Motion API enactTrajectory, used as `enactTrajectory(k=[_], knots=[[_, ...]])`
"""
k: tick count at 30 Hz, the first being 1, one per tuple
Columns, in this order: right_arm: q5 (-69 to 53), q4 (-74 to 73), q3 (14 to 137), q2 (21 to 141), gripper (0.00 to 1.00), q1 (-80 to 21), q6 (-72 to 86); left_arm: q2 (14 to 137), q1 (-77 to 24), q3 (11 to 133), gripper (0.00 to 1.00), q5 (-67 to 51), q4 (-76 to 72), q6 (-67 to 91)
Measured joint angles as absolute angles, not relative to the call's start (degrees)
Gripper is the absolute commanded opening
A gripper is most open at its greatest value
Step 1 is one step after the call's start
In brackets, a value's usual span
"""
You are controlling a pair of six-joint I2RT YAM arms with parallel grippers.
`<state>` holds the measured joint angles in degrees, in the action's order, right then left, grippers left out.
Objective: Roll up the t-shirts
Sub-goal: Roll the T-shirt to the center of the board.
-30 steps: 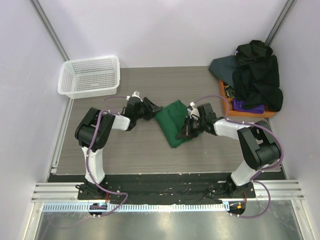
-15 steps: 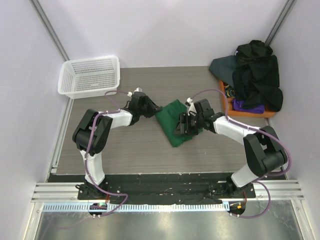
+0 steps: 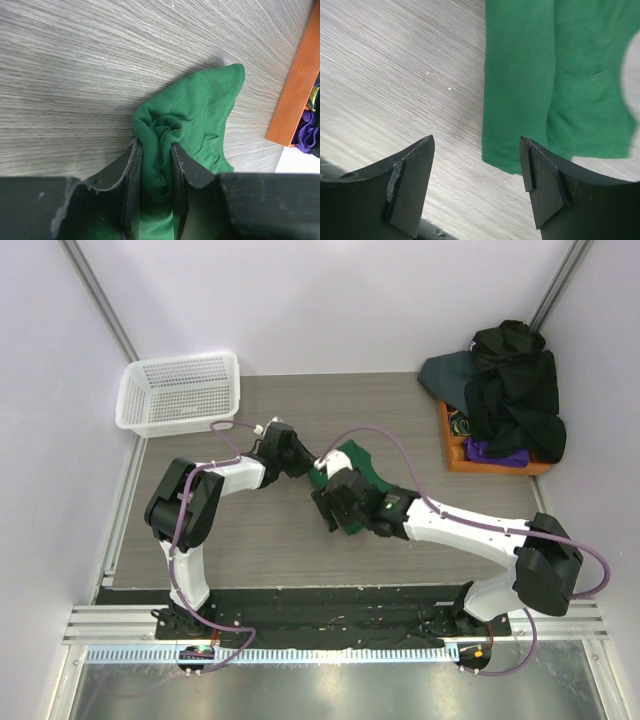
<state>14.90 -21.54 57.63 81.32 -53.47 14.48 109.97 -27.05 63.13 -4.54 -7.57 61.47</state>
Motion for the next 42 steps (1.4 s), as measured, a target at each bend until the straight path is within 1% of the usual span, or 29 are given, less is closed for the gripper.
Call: enactTrajectory(k=[4, 5, 6, 9, 15, 19, 22, 27, 37, 40, 42], knots=[[29.2, -21.4, 58.1, 84.0, 0.84, -60.4, 11.1, 110.0, -27.0, 63.7, 0.24, -4.6, -6.4, 61.3], [34.5, -21.2, 58.9, 86.5, 0.85, -62.0, 10.0, 110.0, -27.0, 63.8, 0.24, -4.7, -6.3, 61.3], [35.7, -21.0, 59.1, 87.3, 0.85, -63.1, 9.6, 110.0, -27.0, 63.9, 0.24, -4.8, -6.0, 61.3], [45.0, -21.0, 61.7, 95.0, 0.87, -66.8, 7.5, 110.0, -27.0, 64.5, 0.24, -5.2, -5.1, 61.2], [54.5, -21.2, 65.4, 105.8, 0.89, -69.9, 4.6, 110.0, -27.0, 65.8, 0.24, -6.3, -3.4, 61.0], [60.8, -21.3, 69.1, 111.6, 0.96, -70.1, 3.7, 110.0, -27.0, 65.9, 0.25, -7.4, -2.9, 61.1], [65.4, -21.4, 72.0, 115.9, 0.96, -70.1, 3.1, 110.0, -26.9, 65.9, 0.25, -8.0, -2.5, 61.1], [70.9, -21.1, 75.9, 123.0, 0.96, -70.0, 2.6, 110.0, -26.6, 66.2, 0.25, -9.3, -1.9, 61.1], [72.9, -21.5, 76.3, 123.8, 0.94, -68.3, 4.1, 110.0, -25.7, 66.2, 0.27, -11.4, -0.9, 61.2], [73.2, -21.5, 75.9, 123.8, 0.91, -67.9, 5.0, 109.8, -25.7, 66.2, 0.27, -11.7, -0.1, 61.3], [73.6, -21.5, 75.5, 123.8, 0.86, -67.9, 5.3, 109.4, -25.7, 66.1, 0.28, -11.8, 0.3, 61.3]])
